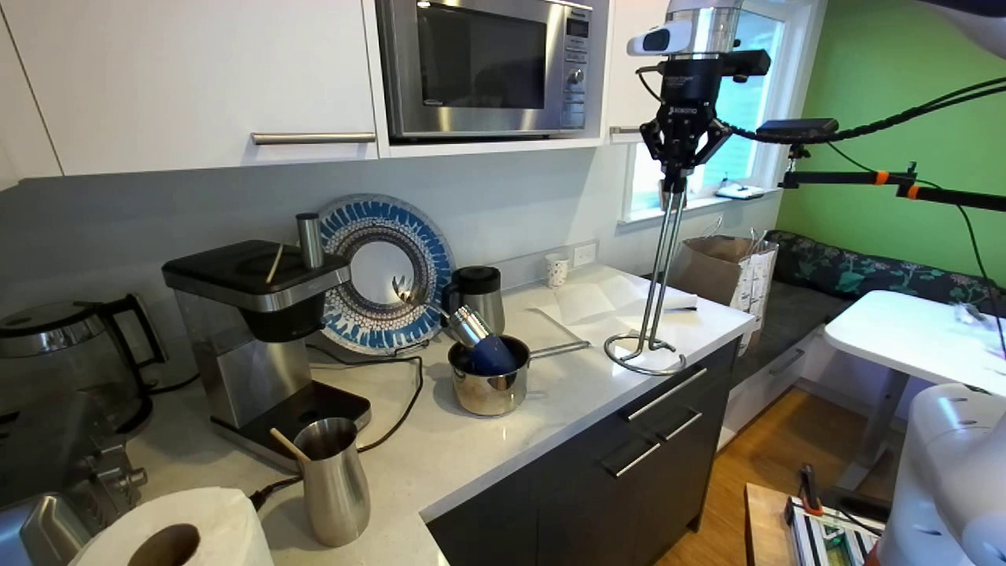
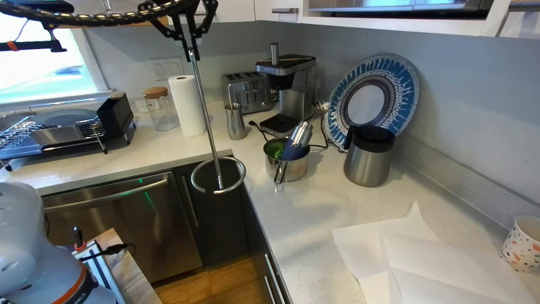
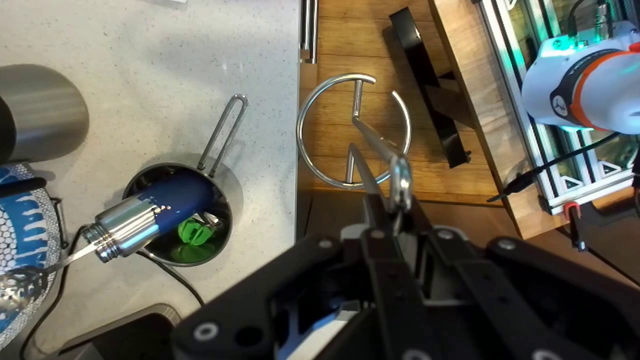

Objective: Move the tissue paper stand next to the tissue

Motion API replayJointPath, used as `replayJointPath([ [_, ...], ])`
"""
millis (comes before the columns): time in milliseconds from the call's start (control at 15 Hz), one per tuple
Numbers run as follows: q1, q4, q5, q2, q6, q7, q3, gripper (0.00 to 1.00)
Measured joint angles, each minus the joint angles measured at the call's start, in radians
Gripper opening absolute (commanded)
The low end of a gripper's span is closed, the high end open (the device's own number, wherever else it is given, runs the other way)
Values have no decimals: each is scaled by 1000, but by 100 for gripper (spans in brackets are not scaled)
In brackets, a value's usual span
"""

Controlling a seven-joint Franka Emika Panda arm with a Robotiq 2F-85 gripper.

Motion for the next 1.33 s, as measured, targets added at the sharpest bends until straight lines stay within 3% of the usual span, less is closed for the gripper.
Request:
replayJointPath([
  [67,0,0,0,0,0,0,0,12],
  [133,0,0,0,0,0,0,0,3],
  [533,53,21,-1,7,-13,0,15,3],
  [1000,200,164,2,41,-170,130,216,3],
  [1333,279,286,21,155,-176,317,324,3],
])
